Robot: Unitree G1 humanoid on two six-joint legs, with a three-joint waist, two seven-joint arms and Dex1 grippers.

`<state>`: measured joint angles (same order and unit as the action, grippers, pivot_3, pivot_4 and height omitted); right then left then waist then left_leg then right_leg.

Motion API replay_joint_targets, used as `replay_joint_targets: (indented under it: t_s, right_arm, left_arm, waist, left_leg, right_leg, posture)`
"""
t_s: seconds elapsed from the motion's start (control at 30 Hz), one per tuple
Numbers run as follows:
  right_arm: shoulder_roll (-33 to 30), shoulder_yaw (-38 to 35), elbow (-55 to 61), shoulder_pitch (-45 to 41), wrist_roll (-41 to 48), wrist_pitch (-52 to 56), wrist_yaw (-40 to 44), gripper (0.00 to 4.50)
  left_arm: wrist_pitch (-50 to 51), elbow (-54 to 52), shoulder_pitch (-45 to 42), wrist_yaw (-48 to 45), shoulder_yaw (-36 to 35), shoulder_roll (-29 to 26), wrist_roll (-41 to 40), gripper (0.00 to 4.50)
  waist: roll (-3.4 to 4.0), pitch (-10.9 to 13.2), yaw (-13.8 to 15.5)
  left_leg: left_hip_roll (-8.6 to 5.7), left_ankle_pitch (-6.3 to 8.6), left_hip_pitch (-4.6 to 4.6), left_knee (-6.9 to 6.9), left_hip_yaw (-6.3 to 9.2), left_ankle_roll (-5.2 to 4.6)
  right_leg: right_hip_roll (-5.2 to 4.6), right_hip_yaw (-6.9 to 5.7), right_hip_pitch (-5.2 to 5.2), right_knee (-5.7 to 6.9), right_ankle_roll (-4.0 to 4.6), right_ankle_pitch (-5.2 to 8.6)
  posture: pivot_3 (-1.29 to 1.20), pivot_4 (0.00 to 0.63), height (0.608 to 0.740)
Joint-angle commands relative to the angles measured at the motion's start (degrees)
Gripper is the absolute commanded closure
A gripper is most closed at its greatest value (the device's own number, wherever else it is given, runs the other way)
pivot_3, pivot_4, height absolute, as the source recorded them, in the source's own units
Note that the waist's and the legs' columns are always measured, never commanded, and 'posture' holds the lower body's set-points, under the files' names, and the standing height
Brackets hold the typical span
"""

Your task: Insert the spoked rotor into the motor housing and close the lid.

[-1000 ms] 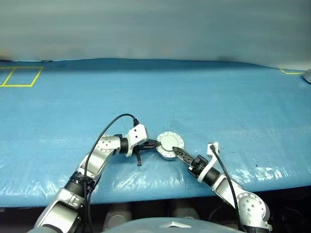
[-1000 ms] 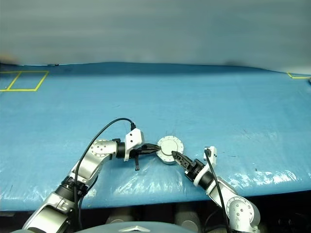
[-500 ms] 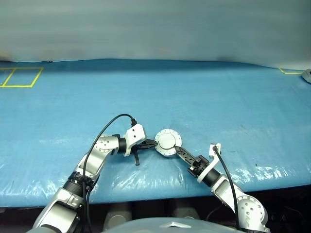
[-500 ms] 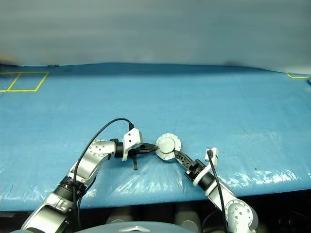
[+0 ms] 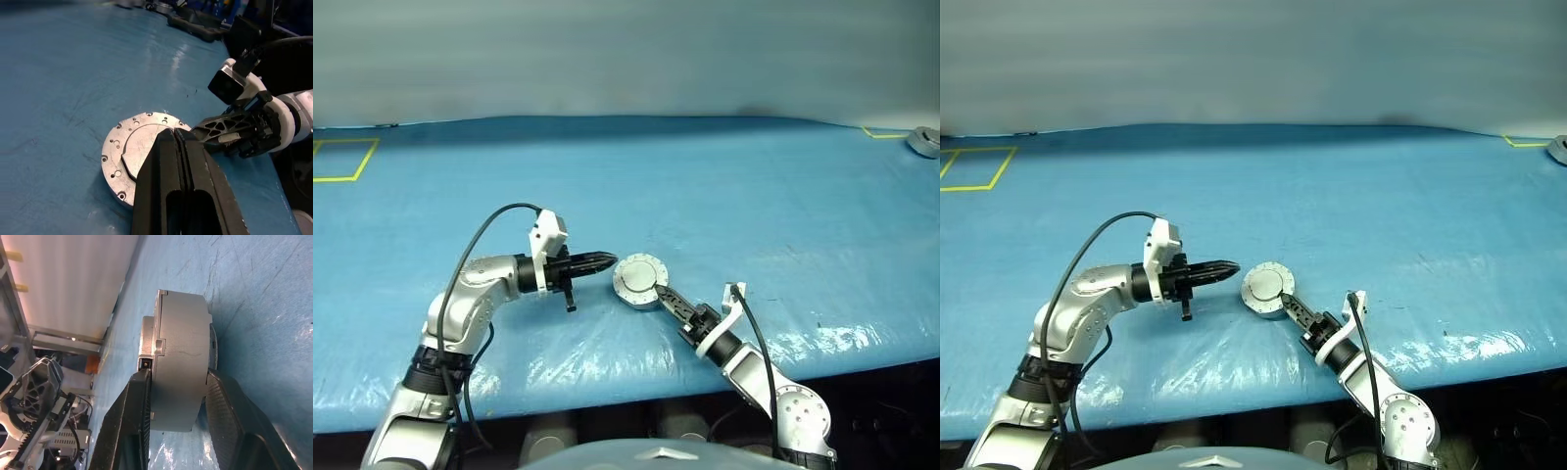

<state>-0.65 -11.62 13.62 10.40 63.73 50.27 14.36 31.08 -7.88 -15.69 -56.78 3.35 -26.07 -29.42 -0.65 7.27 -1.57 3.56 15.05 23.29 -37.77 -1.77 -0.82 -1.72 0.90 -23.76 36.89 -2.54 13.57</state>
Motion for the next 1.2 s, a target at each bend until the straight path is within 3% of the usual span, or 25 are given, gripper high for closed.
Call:
replay_joint_targets:
  t_s: [0.03, 0.23, 0.43, 0.53, 0.73, 0.87, 0.93, 1.2]
  right_arm:
    - [2.19, -0.20, 0.86, -1.88, 5.49, 0.43, -0.65, 3.27]
    - [4.61, 1.20, 4.79, -7.26, 11.47, -0.25, 0.16, 3.27]
    - [3.70, 2.66, 4.12, -12.05, 13.47, 0.92, -0.82, 3.27]
    - [3.19, 3.31, 2.85, -14.17, 14.61, 2.02, -1.45, 3.27]
    - [3.96, 3.86, 1.51, -19.33, 18.86, 3.09, -4.40, 3.27]
    - [4.54, 5.14, 3.10, -23.57, 22.79, 3.18, -6.22, 3.27]
    - [3.61, 5.61, 2.89, -24.45, 23.64, 3.97, -6.72, 3.27]
    - [0.33, 6.95, 1.40, -24.57, 26.43, 5.66, -9.16, 3.27]
  left_arm:
    - [6.11, -0.80, 0.43, 5.52, -5.27, 2.07, -5.86, 4.50]
    - [12.03, -0.90, 3.17, 11.37, -10.37, 6.33, -12.64, 4.50]
    - [11.67, -4.64, 7.08, 15.02, -16.67, 9.86, -20.02, 4.50]
    - [11.98, -7.43, 9.69, 16.12, -19.88, 11.52, -25.69, 3.88]
    - [12.24, -10.68, 16.18, 22.40, -22.88, 16.74, -35.48, 1.88]
    - [12.68, -12.20, 19.93, 26.23, -21.26, 20.00, -39.22, 0.52]
    - [12.08, -12.92, 20.61, 27.98, -20.99, 22.07, -42.10, 0.04]
    - [9.70, -15.10, 22.05, 27.18, -17.78, 25.19, -46.21, 0.04]
  waist:
    - [0.07, 0.08, -0.01]
    - [0.26, 0.90, 0.00]
    - [0.20, 0.92, 0.36]
    - [0.17, 0.94, 0.31]
    - [0.17, 0.95, 0.25]
    - [0.15, 0.95, 0.24]
    - [0.15, 0.95, 0.31]
    - [0.14, 0.94, 0.23]
  left_leg:
    - [0.03, 0.00, 0.00, 0.00, 0.06, 0.00]
    - [0.03, -0.01, 0.29, -0.05, 0.11, 0.01]
    - [-0.03, -0.01, 0.62, -0.03, 0.06, 0.03]
    - [-0.02, -0.01, 0.72, -0.06, 0.03, 0.04]
    - [-0.03, -0.03, 0.68, -0.18, 0.03, 0.07]
    - [-0.05, -0.04, 0.67, -0.23, 0.03, 0.09]
    - [-0.08, -0.05, 0.68, -0.28, 0.01, 0.09]
    - [-0.09, -0.05, 0.65, -0.30, -0.05, 0.10]
  right_leg:
    - [0.08, 0.00, 0.00, 0.01, 0.03, -0.01]
    - [0.16, 0.01, -0.25, 0.06, -0.28, -0.24]
    - [0.15, 0.06, -0.51, -0.02, -0.11, -0.43]
    - [0.13, 0.09, -0.64, 0.00, -0.11, -0.43]
    - [0.14, 0.10, -0.58, 0.06, -0.12, -0.46]
    - [0.14, 0.11, -0.56, 0.09, -0.16, -0.50]
    - [0.15, 0.10, -0.51, 0.08, -0.17, -0.51]
    - [0.18, 0.11, -0.46, 0.08, -0.17, -0.52]
  posture:
    - [0.00, 0.150, 0.740]
    - [0.00, 0.150, 0.740]
    - [0.00, 0.150, 0.740]
    - [0.00, 0.150, 0.740]
    - [0.00, 0.150, 0.740]
    - [0.00, 0.150, 0.740]
    - [0.00, 0.150, 0.740]
    - [0.00, 0.150, 0.740]
